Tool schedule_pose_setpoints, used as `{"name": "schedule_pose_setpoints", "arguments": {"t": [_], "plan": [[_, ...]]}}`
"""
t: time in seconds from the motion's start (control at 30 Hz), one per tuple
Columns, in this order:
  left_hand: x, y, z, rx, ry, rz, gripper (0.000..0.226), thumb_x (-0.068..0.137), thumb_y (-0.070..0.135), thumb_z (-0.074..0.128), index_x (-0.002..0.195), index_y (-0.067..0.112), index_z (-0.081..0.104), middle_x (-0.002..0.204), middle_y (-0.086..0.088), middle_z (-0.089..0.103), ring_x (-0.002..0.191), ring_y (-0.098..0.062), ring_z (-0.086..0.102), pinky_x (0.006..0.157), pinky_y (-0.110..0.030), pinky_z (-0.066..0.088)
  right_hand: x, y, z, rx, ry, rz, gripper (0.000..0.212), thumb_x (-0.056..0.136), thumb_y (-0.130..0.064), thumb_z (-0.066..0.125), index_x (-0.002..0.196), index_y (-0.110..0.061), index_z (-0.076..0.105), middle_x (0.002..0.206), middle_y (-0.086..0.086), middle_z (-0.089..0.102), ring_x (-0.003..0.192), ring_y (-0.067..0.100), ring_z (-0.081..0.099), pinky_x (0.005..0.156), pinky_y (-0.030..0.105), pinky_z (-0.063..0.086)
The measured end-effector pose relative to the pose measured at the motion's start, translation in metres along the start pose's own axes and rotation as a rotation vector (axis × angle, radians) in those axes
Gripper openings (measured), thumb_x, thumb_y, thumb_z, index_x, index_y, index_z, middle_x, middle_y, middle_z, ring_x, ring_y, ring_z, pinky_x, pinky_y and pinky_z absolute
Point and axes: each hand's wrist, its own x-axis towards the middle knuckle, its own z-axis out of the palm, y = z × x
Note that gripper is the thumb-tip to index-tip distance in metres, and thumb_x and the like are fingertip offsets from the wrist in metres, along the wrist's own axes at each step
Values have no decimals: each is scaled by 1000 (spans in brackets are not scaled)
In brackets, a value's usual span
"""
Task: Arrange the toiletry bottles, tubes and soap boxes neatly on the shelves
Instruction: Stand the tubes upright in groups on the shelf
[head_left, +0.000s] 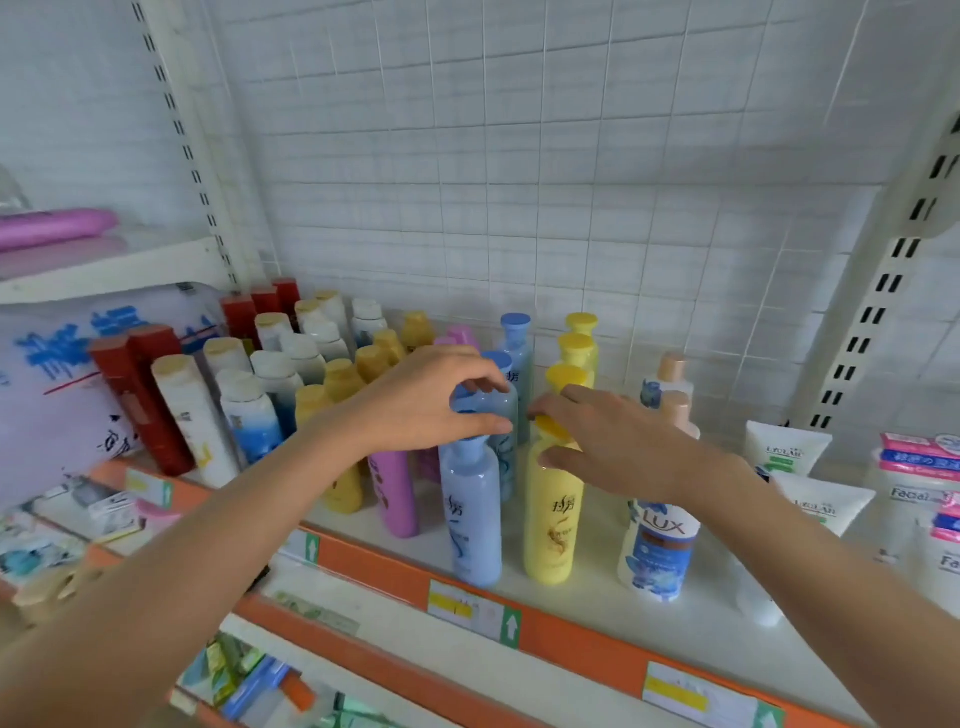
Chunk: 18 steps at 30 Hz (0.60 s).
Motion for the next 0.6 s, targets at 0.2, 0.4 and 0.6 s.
{"name": "schedule_pose_setpoints", "arguments": {"t": [0.2,0.4,0.6], "plan": [[14,-33,-6,-26,-5,23,29,84,40,62,106,21,66,103,3,62,90,-7,57,82,-17,45,0,-9,3,48,-17,105,39,92,-38,48,128,-26,39,115,0,47,108,26,52,89,36,42],[16,-51,0,-131,10,100,29,78,35,71,101,17,71,94,2,67,85,-13,61,80,-37,52,39,-25,-24,96,72,130,37,89,-44,50,118,-21,56,112,1,58,105,20,54,93,36,42],[16,-60,1,-224,57,131,29,74,31,75,99,17,73,90,5,66,79,-8,57,71,-16,44,115,-18,-10,5,-90,188,32,88,-37,55,118,-25,52,93,1,54,92,16,49,69,27,36]]}}
